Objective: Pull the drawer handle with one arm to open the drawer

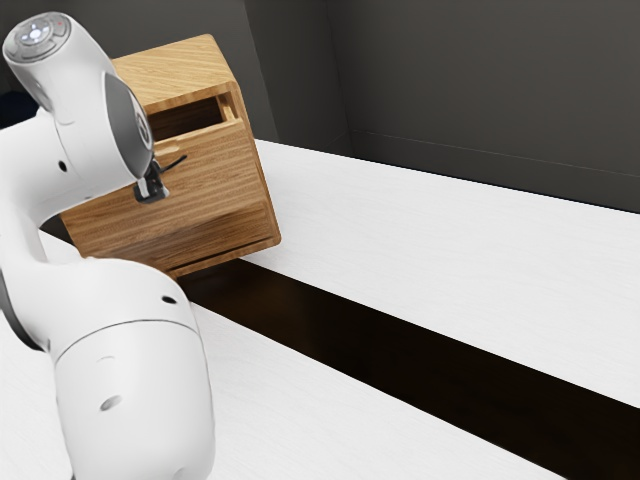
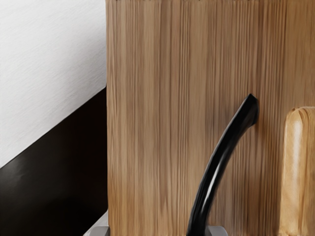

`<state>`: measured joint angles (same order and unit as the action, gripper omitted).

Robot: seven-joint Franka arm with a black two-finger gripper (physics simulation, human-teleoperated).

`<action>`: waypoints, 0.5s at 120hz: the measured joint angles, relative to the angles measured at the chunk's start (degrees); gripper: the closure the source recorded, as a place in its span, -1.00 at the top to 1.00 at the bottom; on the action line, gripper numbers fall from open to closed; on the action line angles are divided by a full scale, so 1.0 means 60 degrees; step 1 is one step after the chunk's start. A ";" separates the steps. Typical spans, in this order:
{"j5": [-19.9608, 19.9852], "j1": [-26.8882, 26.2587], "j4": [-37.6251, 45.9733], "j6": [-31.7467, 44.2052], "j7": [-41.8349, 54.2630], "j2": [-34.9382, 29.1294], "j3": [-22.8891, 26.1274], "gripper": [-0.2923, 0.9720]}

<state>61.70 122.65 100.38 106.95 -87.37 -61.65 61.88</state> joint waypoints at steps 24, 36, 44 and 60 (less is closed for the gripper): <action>0.0000 -0.0176 0.0160 -0.0256 -0.0049 -0.0271 -0.0201 -0.24; 0.0000 -0.0286 0.0241 -0.0406 -0.0075 -0.0406 -0.0368 -0.24; 0.0001 -0.0336 0.0297 -0.0496 -0.0091 -0.0478 -0.0427 -0.24; 0.0010 -0.0412 0.0311 -0.0634 -0.0142 -0.0626 -0.0489 -0.24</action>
<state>61.77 120.18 102.25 103.14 -88.22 -65.41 58.95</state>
